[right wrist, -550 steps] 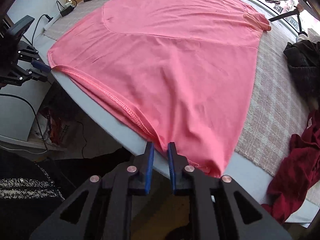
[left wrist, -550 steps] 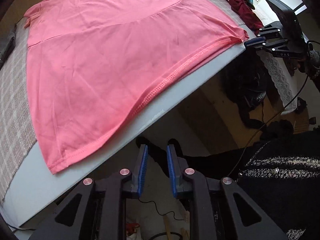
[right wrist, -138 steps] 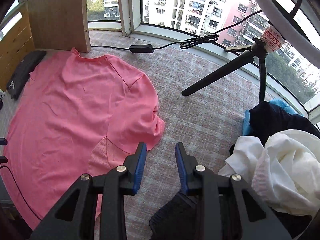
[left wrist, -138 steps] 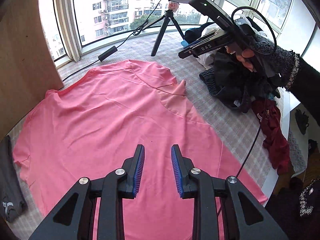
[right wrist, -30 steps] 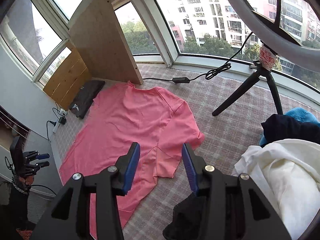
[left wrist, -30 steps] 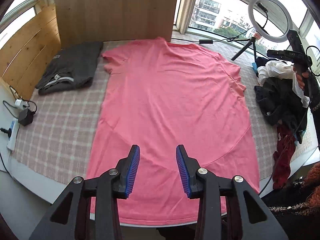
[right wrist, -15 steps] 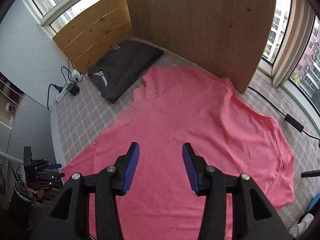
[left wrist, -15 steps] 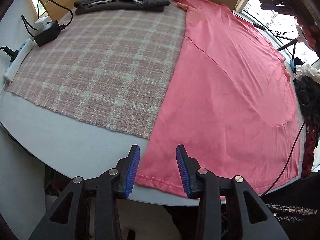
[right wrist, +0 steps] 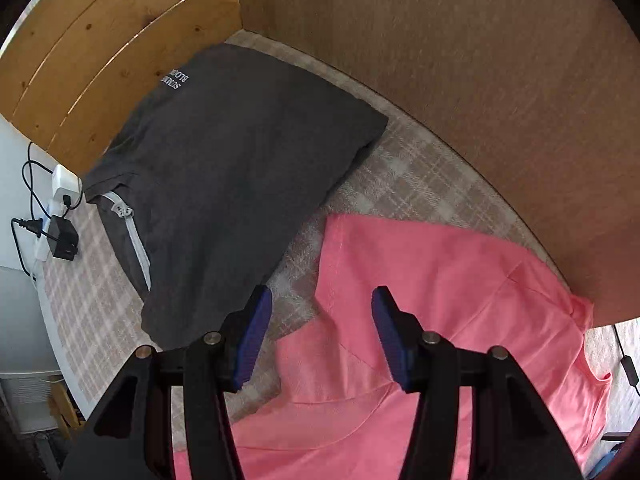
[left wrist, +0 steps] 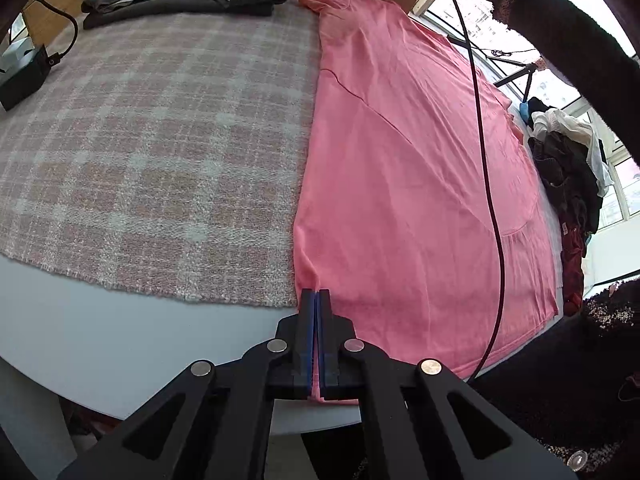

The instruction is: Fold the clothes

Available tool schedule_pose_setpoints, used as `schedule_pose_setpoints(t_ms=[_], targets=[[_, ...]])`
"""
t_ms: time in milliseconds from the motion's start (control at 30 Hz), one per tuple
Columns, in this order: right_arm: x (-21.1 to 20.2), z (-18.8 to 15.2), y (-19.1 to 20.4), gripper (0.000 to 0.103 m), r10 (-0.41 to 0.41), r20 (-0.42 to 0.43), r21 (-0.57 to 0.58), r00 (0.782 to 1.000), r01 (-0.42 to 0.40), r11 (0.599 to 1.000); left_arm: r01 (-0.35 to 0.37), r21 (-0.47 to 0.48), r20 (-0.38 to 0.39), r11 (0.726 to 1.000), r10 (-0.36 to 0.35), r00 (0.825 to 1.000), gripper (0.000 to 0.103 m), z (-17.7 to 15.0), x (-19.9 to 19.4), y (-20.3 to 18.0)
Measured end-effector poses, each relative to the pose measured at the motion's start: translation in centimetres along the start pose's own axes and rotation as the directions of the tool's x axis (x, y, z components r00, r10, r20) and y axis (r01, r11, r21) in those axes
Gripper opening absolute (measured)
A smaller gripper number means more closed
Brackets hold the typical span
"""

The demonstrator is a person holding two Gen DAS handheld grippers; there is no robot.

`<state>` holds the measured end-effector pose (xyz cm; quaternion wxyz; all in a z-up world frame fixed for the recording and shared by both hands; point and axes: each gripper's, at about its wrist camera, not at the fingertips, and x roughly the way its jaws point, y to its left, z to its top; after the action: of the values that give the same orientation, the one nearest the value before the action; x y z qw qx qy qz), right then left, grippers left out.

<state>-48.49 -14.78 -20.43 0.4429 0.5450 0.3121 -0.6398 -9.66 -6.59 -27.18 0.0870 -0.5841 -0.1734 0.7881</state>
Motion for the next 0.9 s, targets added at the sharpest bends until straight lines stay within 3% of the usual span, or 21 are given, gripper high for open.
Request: schedule_pose_setpoints(t_ms=[200, 533, 600, 667, 733, 900], targets=[[3.0, 2.4, 1.0, 0.051, -0.135, -0.039, -0.043, 0.990, 0.133, 0.990, 0.034, 0.006, -0.003, 0.999, -0.034, 0.999, 0.000, -0.1, 0.0, 0.2], [3.9, 3.9, 0.1, 0.050, -0.085, -0.100, -0.007, 0.991, 0.084, 0.996, 0.077, 0.014, -0.005, 0.997, -0.077, 0.997, 0.000, 0.4, -0.1, 1.4], [3.9, 3.8, -0.1, 0.042, -0.079, -0.098, -0.010, 0.992, 0.079, 0.997, 0.078, 0.021, -0.006, 0.997, -0.078, 0.997, 0.000, 0.3, -0.4, 1.7], [3.6, 3.6, -0.7, 0.024, -0.075, -0.099, 0.006, 0.992, 0.076, 0.997, 0.078, 0.027, -0.007, 0.997, -0.078, 0.997, 0.000, 0.3, -0.7, 2.0], [3.5, 3.3, -0.9, 0.014, -0.074, -0.096, 0.010, 0.993, 0.076, 0.997, 0.079, 0.028, -0.006, 0.996, -0.079, 0.997, 0.000, 0.2, -0.9, 2.2], [2.6, 2.5, -1.0, 0.006, -0.051, -0.052, 0.029, 0.997, 0.052, 0.998, 0.057, 0.022, 0.018, 0.998, -0.058, 0.998, 0.000, 0.3, -1.4, 2.0]])
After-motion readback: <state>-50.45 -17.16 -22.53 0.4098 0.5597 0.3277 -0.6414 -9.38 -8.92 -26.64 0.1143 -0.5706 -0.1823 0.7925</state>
